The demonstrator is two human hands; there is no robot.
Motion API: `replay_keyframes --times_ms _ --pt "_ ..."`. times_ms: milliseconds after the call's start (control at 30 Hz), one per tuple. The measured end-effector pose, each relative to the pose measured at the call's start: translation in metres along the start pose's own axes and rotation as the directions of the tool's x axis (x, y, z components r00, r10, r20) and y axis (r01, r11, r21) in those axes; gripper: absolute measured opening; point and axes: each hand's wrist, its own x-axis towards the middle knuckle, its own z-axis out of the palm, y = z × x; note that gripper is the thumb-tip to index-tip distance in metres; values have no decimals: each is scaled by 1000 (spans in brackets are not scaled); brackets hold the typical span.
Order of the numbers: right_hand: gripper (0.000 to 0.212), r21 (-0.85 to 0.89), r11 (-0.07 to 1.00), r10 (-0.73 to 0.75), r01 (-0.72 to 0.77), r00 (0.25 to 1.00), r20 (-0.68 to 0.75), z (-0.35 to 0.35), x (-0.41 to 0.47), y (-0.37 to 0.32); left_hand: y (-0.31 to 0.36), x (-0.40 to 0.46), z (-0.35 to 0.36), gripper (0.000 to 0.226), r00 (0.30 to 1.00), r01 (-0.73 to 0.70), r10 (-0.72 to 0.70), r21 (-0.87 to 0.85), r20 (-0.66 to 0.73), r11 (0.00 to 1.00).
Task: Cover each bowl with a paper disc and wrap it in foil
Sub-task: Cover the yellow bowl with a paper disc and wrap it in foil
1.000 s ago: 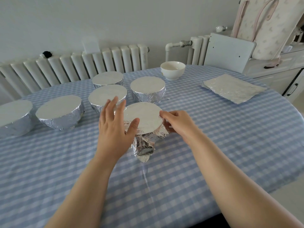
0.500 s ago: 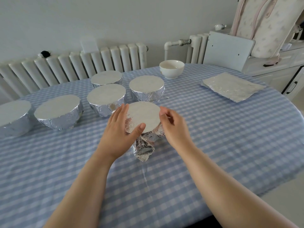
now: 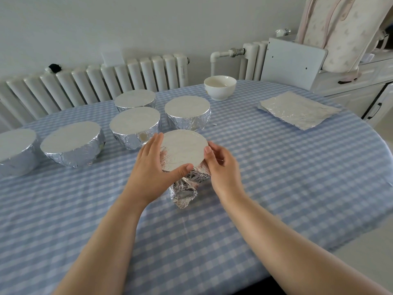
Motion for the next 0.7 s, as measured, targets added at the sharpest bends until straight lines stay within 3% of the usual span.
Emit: replay_keyframes --times_ms 367,700 --pt "25 205 962 217 -182 962 -163 12 -5 -1 -4 2 2 122 1000 -8 9 19 -16 1000" --pt "14 234 937 309 -257 926 -219 16 -3 -4 -8 3 5 123 1000 2 -2 -20 -24 1000"
